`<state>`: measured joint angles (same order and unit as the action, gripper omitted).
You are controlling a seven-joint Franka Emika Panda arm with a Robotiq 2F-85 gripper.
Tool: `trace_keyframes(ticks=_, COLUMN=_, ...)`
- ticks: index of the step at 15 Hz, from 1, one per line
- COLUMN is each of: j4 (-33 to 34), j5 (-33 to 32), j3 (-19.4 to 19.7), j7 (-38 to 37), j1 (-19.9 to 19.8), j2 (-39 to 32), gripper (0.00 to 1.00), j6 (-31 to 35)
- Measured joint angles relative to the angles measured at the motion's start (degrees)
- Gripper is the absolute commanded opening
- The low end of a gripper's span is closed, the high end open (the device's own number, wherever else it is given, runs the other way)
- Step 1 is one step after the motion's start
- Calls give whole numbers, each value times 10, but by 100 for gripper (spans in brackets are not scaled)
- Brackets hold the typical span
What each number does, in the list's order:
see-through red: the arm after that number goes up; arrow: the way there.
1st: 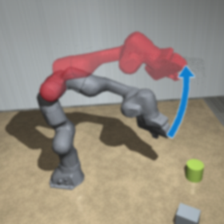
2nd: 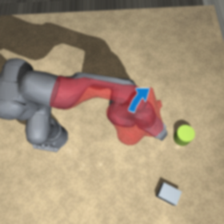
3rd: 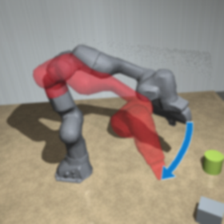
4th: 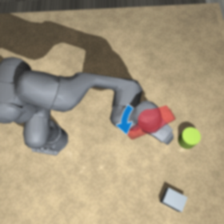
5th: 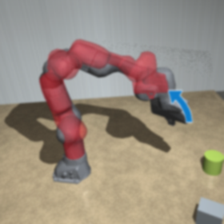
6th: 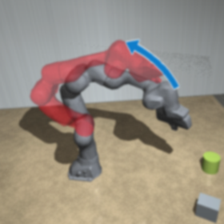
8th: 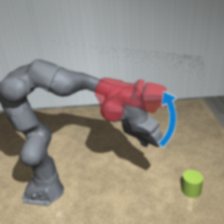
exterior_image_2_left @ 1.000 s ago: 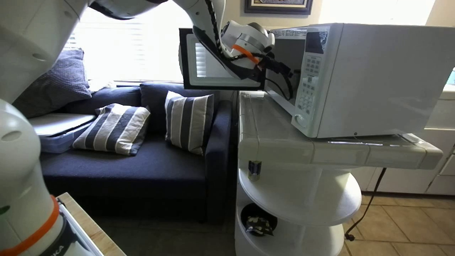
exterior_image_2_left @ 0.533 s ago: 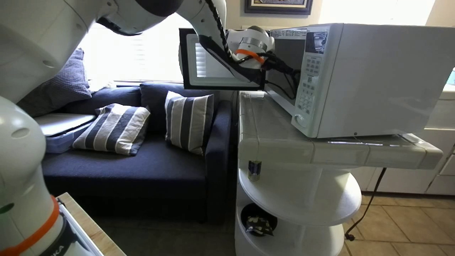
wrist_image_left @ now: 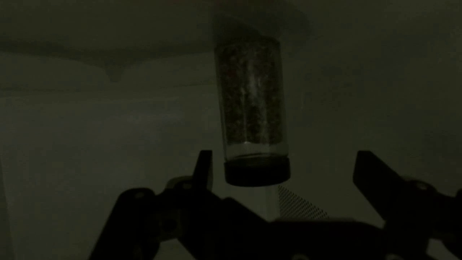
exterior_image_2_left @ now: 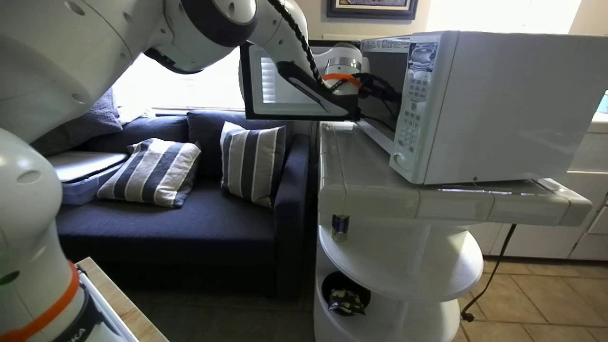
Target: Move the spice bottle to the shelf below the counter
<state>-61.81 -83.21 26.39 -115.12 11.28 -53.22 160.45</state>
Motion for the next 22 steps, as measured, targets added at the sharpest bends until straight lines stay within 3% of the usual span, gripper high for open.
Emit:
trace_keyframes(ticks=8, j4=58, j5=-25, j3=28, j7=-42, j1=0, j2=-50, gripper=98, j6=-22)
trace_keyframes(ticks=13, j4=69, j5=-25, j3=32, j7=-42, j1=0, j2=-66, gripper=52, j6=-58)
trace_keyframes(ticks=17, j4=74, j5=-35, j3=25, j7=-36, j1=-2, j2=-72, gripper=23, j6=-84)
trace_keyframes(ticks=22, j4=77, j5=-88, j3=-31, j7=-22, j1=-12, j2=-68, gripper=23, j6=-149)
